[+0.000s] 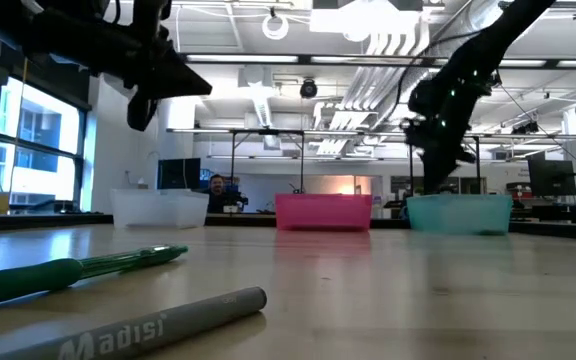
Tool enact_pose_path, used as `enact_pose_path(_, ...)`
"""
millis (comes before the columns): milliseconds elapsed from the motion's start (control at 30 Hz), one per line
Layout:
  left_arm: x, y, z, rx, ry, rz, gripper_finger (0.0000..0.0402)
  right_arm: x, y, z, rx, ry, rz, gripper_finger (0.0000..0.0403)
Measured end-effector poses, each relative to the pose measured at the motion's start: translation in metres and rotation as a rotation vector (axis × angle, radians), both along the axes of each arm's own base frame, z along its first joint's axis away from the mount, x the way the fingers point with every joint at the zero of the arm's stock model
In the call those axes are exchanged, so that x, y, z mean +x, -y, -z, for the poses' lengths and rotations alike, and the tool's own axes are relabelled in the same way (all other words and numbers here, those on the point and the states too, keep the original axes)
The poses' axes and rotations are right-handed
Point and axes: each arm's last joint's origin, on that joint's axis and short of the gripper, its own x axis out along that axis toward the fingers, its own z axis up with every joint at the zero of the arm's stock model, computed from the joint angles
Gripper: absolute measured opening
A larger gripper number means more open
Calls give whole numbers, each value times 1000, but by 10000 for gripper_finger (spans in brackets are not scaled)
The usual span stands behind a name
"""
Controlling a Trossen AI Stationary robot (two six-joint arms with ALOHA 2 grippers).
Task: Sort crayons/erasers/pens/pencils in bins
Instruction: Put the green pen into the red bin
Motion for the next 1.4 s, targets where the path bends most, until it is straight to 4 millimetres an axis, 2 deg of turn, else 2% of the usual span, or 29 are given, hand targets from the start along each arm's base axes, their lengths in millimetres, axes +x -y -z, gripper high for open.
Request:
enact_pose_path(133, 4, 10, -6, 4, -92, 11, 0, 12, -12, -28, -102, 136, -52, 8)
enact_pose_path(300, 11, 26, -12, 4, -251, 32, 0, 28, -30, -55, -215, 255, -89, 8)
enact_pose_path(500, 33, 43, -7, -26, -419, 101, 0, 53, -53, -70, -274, 349, -186, 2)
enact_pose_path(700, 56, 54, 4, -67, -542, 121, 0, 80, -77, -71, -321, 434, -309, 0)
enact_pose_path(767, 63, 58, 6, -85, -556, 129, 0, 87, -87, -60, -330, 529, -348, 0)
enact_pose_path(867, 74, 67, 6, -122, -556, 129, 0, 92, -102, -31, -338, 667, -383, 0)
enact_pose_path(967, 81, 80, -1, -149, -566, 101, 0, 89, -117, -10, -364, 762, -408, 0)
enact_pose_path(1067, 85, 93, -8, -219, -631, 57, 0, 83, -131, 0, -353, 791, -449, 0)
enact_pose_path(1267, 97, 125, -27, -246, -738, 1, 0, 73, -162, -13, -321, 826, -505, 0)
enact_pose_path(1400, 101, 145, -20, -321, -789, -5, 0, 63, -184, -32, -366, 837, -476, 0)
